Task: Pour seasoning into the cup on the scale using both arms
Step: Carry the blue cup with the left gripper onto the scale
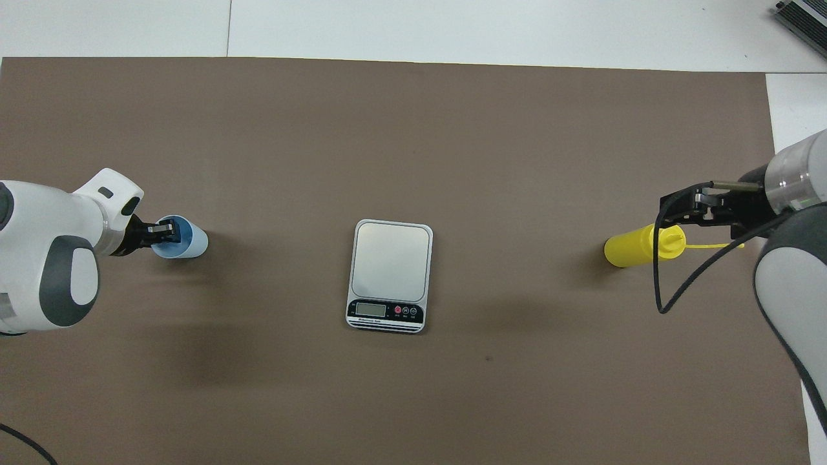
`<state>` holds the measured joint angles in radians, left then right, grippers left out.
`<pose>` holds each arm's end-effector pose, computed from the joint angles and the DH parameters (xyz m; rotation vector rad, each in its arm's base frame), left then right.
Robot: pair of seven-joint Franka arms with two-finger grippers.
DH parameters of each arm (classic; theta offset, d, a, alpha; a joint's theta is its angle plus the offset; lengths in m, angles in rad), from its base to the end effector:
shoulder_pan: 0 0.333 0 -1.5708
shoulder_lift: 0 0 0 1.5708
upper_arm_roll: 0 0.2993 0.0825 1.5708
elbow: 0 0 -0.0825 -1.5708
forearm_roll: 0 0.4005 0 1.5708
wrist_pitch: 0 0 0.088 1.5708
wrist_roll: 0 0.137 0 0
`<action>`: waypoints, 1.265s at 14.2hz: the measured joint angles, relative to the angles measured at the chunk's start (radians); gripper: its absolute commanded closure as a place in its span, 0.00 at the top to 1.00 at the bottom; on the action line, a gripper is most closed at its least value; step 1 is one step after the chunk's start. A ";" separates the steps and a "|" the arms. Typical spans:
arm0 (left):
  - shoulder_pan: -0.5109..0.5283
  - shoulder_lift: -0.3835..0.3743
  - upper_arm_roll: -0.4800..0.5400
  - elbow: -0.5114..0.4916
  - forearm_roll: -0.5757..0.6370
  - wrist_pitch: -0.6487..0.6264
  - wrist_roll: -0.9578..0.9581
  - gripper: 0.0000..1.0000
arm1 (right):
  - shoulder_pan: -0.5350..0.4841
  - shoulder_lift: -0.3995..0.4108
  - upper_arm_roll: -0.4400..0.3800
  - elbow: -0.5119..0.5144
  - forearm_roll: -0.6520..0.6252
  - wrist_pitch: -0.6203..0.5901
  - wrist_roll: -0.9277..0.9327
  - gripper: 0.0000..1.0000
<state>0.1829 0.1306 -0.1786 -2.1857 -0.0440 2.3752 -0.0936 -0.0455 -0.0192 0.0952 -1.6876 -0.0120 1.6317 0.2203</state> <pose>0.5671 0.0006 0.2776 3.0765 0.2016 0.0897 0.5657 0.0269 0.5367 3.1113 -0.2646 -0.0540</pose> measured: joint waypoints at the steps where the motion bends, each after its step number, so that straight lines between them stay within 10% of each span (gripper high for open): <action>1: 0.000 0.000 -0.001 0.022 0.000 -0.027 0.000 0.00 | 0.000 0.000 0.000 0.000 0.000 0.000 0.000 1.00; 9: -0.053 -0.011 -0.017 0.305 -0.005 -0.284 -0.056 0.00 | 0.000 -0.002 0.000 -0.001 0.000 0.000 0.000 1.00; 18: -0.443 0.004 -0.028 0.353 -0.006 -0.224 -0.465 0.00 | 0.000 -0.002 0.000 -0.002 0.000 0.000 0.000 1.00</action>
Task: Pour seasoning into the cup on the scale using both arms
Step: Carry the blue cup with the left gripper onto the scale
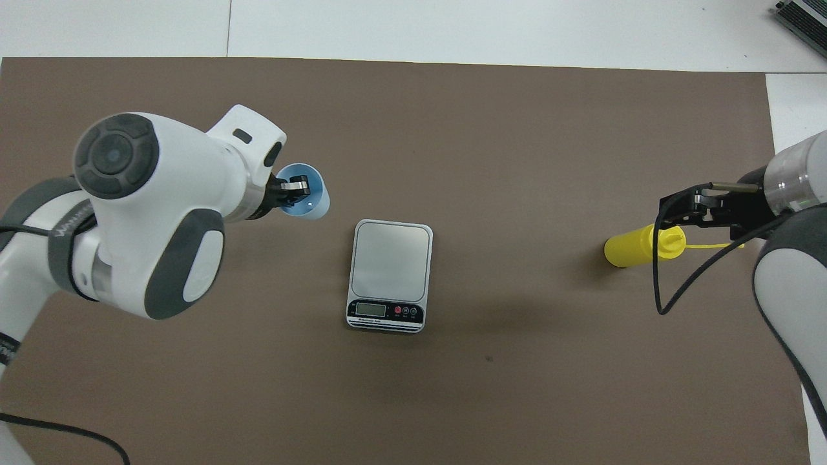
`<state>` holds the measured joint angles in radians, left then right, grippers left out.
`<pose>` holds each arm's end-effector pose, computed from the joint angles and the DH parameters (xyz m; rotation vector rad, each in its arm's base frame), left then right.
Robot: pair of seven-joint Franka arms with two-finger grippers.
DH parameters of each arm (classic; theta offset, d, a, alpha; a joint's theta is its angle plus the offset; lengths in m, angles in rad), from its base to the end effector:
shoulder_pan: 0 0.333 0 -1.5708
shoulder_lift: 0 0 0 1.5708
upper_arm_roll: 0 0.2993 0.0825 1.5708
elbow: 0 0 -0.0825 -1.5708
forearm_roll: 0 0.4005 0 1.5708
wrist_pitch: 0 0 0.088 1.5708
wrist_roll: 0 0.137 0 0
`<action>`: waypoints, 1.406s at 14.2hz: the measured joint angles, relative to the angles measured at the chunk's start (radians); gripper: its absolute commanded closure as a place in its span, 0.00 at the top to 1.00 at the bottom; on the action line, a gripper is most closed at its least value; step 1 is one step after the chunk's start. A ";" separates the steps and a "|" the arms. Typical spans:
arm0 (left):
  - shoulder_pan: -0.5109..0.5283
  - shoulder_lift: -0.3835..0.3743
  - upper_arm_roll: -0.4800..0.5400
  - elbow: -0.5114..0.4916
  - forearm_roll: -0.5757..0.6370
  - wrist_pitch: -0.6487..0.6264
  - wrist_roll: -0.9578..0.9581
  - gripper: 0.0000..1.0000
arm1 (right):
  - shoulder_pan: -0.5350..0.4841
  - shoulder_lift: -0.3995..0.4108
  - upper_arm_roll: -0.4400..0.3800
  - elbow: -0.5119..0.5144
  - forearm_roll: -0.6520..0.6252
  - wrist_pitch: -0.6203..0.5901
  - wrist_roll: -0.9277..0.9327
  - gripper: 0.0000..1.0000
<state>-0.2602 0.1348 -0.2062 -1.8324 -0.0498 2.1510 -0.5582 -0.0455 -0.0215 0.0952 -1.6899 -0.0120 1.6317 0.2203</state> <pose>0.5670 -0.2851 0.4233 2.9768 0.1782 0.1907 0.5650 0.0269 0.5369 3.1111 -0.2646 -0.0540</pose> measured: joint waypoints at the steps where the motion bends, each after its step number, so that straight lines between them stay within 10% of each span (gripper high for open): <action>1: -0.035 0.008 0.000 -0.004 0.000 0.021 -0.026 0.00 | 0.000 0.000 0.000 0.000 0.000 0.000 0.000 1.00; 19: -0.211 0.103 0.011 -0.129 0.074 0.198 -0.131 0.01 | 0.000 -0.003 0.000 -0.008 0.000 0.000 0.000 1.00; 20: -0.211 0.104 0.011 -0.131 0.074 0.207 -0.131 0.28 | 0.000 -0.003 0.000 -0.008 0.000 0.000 0.000 1.00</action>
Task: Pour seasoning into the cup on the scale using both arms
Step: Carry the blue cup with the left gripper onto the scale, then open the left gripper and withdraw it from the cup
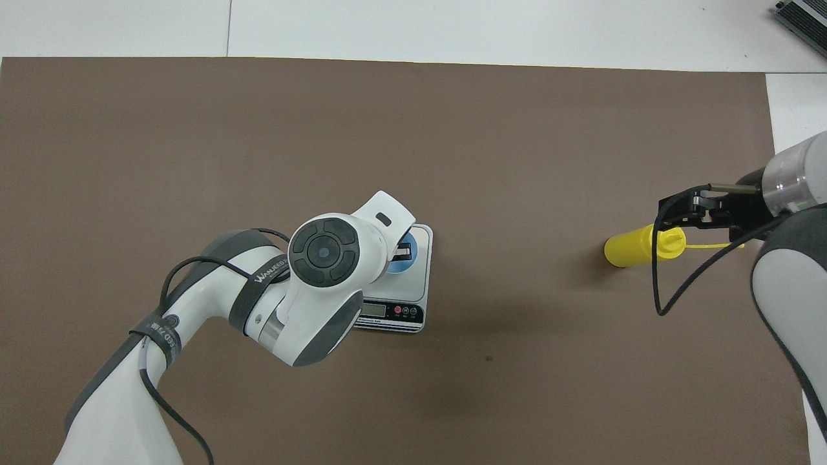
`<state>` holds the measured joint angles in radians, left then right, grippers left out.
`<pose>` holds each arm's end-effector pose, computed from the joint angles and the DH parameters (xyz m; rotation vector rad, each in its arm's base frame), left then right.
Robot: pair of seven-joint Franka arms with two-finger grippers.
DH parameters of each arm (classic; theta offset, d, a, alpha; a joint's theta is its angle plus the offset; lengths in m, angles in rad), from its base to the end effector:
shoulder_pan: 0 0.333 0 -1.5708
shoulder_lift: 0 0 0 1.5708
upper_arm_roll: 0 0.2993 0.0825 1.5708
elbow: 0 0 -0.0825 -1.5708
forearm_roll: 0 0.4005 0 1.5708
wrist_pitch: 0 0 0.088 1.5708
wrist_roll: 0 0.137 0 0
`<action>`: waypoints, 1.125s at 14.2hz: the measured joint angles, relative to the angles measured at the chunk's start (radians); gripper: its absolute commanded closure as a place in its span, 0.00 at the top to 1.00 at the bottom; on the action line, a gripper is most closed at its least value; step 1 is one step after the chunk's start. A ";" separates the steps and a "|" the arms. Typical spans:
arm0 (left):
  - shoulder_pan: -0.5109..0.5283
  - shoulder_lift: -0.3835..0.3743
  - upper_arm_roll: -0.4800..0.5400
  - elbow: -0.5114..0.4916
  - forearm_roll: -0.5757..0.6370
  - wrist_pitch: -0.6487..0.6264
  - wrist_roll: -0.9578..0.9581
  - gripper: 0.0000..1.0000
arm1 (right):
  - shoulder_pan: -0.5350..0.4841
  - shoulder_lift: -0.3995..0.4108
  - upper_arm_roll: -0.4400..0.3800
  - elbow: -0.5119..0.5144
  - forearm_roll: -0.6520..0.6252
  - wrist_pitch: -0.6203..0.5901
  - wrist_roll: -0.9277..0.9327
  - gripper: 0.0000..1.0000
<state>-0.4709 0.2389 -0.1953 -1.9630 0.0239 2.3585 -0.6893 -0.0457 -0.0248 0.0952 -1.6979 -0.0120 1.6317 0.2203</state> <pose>0.4985 -0.3875 0.3157 3.0147 0.0251 0.1641 0.5635 0.0268 0.5348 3.1100 -0.2648 -0.0612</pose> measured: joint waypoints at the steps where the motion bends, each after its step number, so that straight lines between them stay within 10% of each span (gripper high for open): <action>1: 0.000 0.000 0.000 -0.001 0.000 0.005 0.000 0.42 | 0.000 0.000 0.000 0.000 0.000 0.000 0.000 1.00; 3: 0.000 0.002 0.001 -0.004 0.000 0.008 0.000 0.94 | 0.000 -0.001 0.000 -0.001 0.000 0.000 0.000 1.00; 4: 0.000 0.002 0.002 -0.004 0.000 0.008 0.000 1.00 | 0.000 -0.001 0.000 -0.001 0.000 0.000 0.000 1.00; 16: 0.221 -0.109 0.029 0.112 0.056 -0.271 0.257 1.00 | 0.000 -0.001 0.000 -0.002 0.000 0.000 0.000 1.00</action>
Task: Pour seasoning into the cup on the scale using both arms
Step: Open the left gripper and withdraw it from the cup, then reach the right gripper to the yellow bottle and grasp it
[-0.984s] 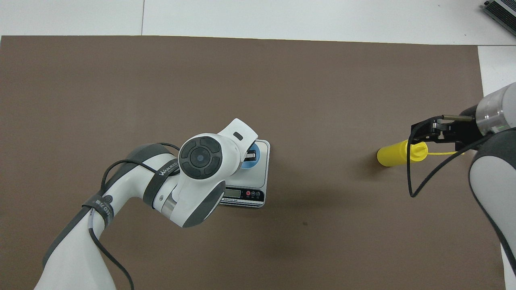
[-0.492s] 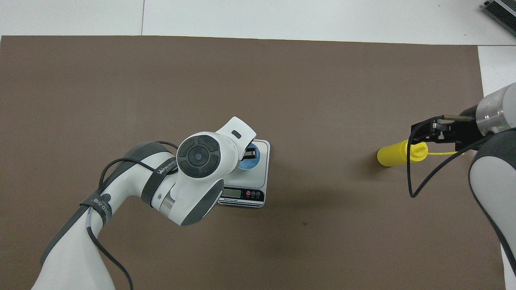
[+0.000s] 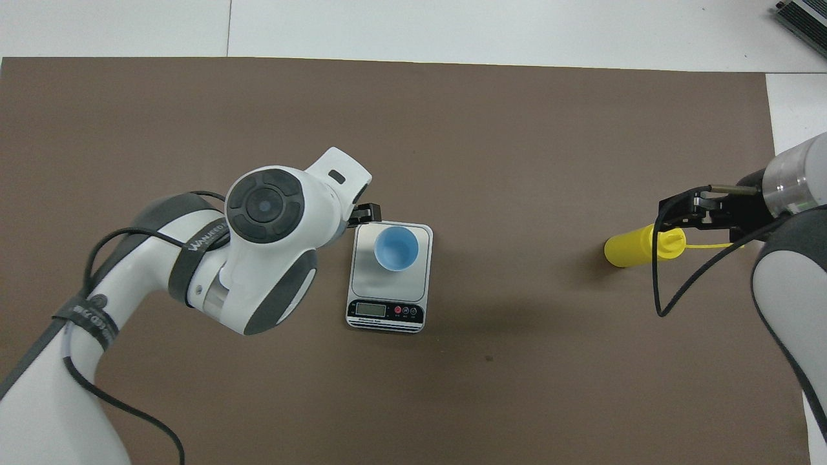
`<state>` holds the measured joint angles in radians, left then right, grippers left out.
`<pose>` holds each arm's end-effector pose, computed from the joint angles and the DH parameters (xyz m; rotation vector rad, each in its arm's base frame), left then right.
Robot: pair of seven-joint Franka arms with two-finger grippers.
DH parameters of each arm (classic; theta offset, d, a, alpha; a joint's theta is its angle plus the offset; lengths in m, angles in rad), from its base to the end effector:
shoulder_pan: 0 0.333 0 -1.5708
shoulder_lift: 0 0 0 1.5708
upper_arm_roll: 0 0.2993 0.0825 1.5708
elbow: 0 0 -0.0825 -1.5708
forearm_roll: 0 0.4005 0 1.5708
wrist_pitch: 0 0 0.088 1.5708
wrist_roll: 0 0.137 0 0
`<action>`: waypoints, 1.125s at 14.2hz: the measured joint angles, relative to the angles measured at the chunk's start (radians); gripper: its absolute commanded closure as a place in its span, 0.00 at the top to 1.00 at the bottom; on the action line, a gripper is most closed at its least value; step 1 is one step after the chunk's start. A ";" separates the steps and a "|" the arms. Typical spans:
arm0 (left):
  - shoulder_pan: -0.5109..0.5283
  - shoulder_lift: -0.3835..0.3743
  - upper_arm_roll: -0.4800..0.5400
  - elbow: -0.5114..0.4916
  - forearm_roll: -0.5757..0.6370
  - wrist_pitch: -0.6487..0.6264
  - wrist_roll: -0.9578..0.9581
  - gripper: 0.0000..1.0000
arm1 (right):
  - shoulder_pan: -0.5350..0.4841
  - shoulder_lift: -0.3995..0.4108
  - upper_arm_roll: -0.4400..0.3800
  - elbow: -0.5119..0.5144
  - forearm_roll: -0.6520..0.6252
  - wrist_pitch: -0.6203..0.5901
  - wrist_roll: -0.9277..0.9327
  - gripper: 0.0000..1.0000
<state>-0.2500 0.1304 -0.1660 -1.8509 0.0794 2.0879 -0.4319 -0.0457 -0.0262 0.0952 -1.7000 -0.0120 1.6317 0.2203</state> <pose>0.5732 -0.2439 0.4092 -3.1353 0.0267 -0.1875 0.5630 0.0268 0.5346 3.1097 -0.2648 -0.0623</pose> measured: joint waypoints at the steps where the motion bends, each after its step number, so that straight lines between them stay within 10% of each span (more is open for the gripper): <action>1: 0.032 -0.014 0.001 0.000 0.000 -0.025 0.060 1.00 | 0.000 0.000 0.000 0.000 0.000 0.000 0.000 1.00; 11: 0.285 -0.149 0.006 0.069 -0.020 -0.277 0.500 1.00 | 0.000 -0.005 0.000 0.012 0.003 0.012 -0.015 1.00; 16: 0.308 -0.144 0.006 0.178 -0.081 -0.385 0.500 1.00 | -0.062 -0.006 -0.002 -0.004 0.039 0.037 -0.326 1.00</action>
<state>0.0577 -0.0138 -0.1598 -1.6729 -0.0018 1.7032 0.0686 -0.1078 -0.0321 0.0935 -1.7038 0.0268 1.6683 -0.1060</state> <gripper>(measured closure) 0.000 0.000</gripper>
